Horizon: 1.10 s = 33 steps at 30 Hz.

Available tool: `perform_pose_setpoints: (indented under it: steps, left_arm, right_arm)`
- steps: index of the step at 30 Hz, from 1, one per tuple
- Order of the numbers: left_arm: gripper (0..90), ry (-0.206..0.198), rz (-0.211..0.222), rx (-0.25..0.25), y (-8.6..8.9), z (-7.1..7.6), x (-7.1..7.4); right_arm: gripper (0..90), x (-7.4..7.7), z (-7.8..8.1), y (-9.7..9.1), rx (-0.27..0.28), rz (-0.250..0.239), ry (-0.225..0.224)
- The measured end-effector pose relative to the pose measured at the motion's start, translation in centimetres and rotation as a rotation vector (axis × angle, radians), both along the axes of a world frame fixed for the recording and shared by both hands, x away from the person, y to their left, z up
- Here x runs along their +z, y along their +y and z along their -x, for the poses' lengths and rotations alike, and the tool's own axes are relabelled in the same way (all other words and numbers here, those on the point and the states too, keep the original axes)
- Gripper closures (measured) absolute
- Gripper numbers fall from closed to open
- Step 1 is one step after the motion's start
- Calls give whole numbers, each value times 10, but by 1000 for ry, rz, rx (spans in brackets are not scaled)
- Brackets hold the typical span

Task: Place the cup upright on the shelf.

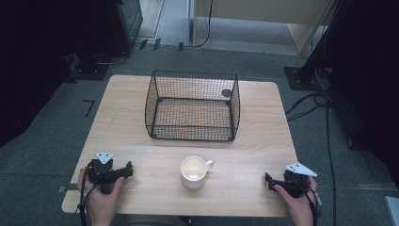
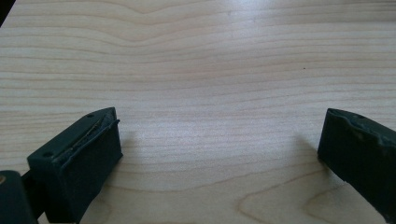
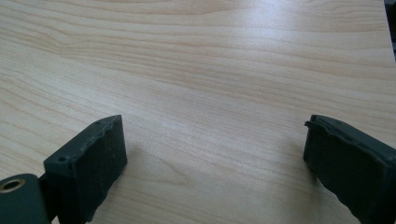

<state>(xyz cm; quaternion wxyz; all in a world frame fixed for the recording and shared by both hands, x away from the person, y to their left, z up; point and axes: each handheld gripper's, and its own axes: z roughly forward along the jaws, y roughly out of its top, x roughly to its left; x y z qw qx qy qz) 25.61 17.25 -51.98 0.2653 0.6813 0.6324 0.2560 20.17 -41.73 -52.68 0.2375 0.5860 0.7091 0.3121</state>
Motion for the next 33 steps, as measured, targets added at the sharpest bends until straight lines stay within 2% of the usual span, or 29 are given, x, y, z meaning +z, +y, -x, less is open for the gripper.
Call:
perform_pose_setpoints:
  steps: [2,5,12,19,21,23,26,30,33]
  left_arm:
    - [0,-1,0,1,0,0,0]
    - [0,0,0,1,0,0,0]
    - [0,0,-1,0,0,0,0]
    - [0,0,0,1,0,0,0]
    - [0,0,0,1,0,0,0]
    - [0,0,0,1,0,0,0]
    - [0,0,-1,0,0,0,0]
    - [0,1,-1,-2,0,0,0]
    - [0,1,-1,-3,0,0,0]
  right_arm:
    - [136,1,3,2,-20,-19,-26]
    - [139,3,3,6,11,-49,-24]
    - [169,16,2,22,54,-61,-64]
    - [246,32,-7,49,145,-104,-98]
    - [255,33,-7,52,153,-109,-101]
    - [271,37,-10,61,184,-109,-110]
    - [313,42,-15,77,239,-125,-112]
    - [338,44,-17,89,281,-131,-115]
    - [371,44,-19,100,320,-160,-113]
